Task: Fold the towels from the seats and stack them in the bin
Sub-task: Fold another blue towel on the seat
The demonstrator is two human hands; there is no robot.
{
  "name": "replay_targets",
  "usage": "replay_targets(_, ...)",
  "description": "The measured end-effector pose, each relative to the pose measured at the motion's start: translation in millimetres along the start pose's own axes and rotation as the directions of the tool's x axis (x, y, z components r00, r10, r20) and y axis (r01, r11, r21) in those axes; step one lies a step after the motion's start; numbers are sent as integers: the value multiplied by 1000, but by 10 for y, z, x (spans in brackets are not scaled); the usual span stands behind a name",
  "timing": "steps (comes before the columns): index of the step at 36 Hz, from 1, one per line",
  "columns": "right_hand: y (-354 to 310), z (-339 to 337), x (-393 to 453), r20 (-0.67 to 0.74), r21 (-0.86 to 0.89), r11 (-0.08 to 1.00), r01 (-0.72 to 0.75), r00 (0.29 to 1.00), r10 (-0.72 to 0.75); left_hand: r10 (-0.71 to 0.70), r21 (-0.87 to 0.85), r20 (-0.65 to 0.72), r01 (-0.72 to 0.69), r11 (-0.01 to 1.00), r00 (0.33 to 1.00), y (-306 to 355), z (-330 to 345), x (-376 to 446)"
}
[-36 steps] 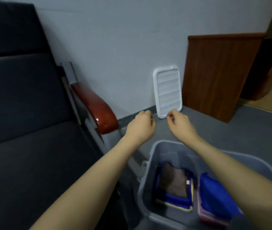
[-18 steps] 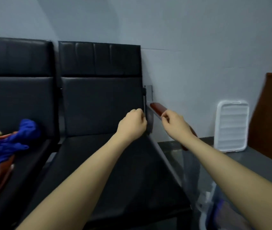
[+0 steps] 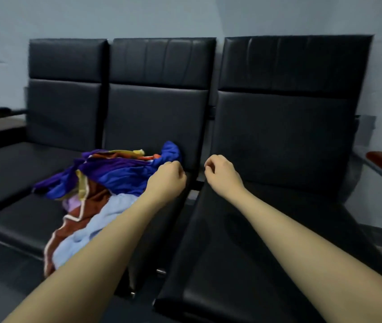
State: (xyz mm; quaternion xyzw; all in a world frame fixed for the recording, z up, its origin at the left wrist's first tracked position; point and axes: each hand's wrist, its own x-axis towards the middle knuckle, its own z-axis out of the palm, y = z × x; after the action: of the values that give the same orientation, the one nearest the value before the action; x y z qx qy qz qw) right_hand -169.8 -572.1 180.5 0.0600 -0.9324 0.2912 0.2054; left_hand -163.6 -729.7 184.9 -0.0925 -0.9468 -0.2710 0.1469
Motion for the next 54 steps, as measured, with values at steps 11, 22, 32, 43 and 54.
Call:
replay_targets(11, -423, 1382, 588, 169, 231, 969, 87, 977, -128, -131, 224, -65, 142, 964, 989, -1303, 32, 298)
replay_targets(22, -769, 2048, 810, 443, 258, 960, 107, 870, -216, -206, 466, -153, 254, 847, 967, -2024, 35, 430)
replay_targets(32, -602, 2209, 712, 469, 188, 976, 115, 862, -192, -81, 182, -146, 108, 977, 986, -1884, 108, 280)
replay_targets(43, -607, 1749, 447, 396, 554, 831, -53, 894, -208, -39, -161, -246, -1, 987, 968, -1487, -52, 134)
replay_targets(54, -621, 1025, 279, 156, 537, 843, 31, 978, -135, -41, -257, -218, -17, 966, 975, -910, -376, 103)
